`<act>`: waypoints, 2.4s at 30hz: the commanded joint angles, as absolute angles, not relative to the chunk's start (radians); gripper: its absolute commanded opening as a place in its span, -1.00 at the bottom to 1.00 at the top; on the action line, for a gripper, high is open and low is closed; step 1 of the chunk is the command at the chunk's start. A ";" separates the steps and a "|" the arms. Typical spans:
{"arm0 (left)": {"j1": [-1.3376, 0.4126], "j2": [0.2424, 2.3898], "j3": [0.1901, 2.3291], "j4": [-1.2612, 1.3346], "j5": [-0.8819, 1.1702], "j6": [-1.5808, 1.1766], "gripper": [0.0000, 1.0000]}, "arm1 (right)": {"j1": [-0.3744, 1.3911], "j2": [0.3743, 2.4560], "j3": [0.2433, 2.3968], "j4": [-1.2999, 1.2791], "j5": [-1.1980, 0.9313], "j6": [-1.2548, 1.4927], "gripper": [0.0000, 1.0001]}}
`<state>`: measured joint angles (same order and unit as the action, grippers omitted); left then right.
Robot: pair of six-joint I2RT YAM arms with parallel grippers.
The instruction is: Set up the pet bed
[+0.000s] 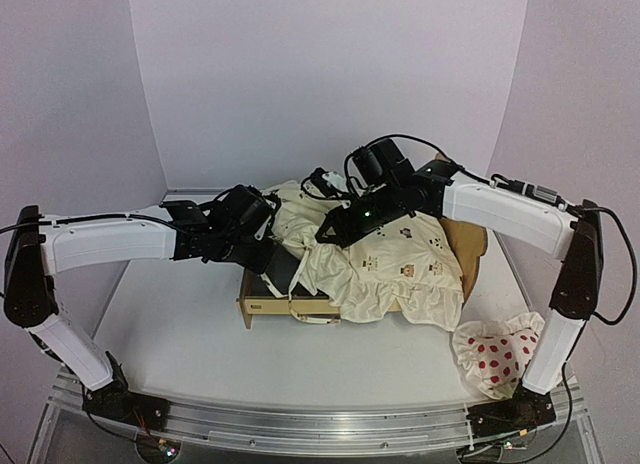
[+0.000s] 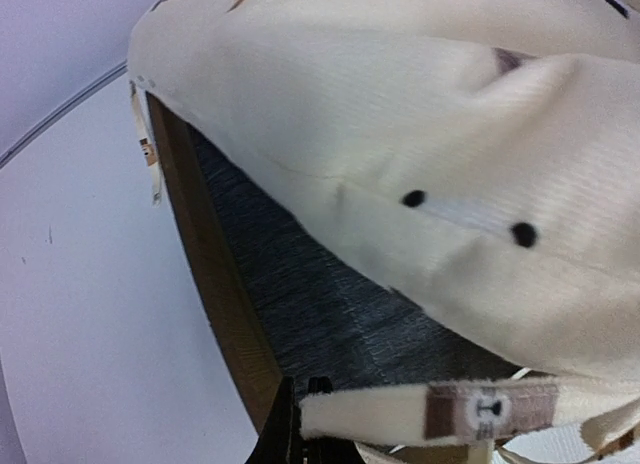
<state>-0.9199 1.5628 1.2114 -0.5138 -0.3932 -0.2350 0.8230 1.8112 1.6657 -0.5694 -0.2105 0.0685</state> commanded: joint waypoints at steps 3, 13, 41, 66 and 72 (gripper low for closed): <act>-0.881 1.536 1.272 -0.484 -0.431 -0.262 -1.00 | 0.819 1.842 1.726 -0.565 -0.216 0.098 -1.00; -0.858 1.653 1.392 -0.456 -0.315 -0.202 -0.92 | 0.818 1.830 1.725 -0.565 -0.096 0.109 -1.00; -0.788 1.662 1.390 -0.472 -0.258 -0.293 0.33 | 0.819 1.877 1.794 -0.566 -0.034 0.141 -1.00; -0.833 1.582 1.113 -0.284 -0.014 -0.435 0.20 | 0.818 1.885 1.910 -0.587 0.134 0.104 -1.00; -0.833 1.630 1.114 -0.259 -0.047 -0.462 0.22 | 0.819 1.863 1.893 -0.589 0.150 0.095 -1.00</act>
<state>-0.8314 1.6067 1.1046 -0.3139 -0.0247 -0.4307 0.8234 1.8992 1.8626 -0.6065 0.0913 0.1116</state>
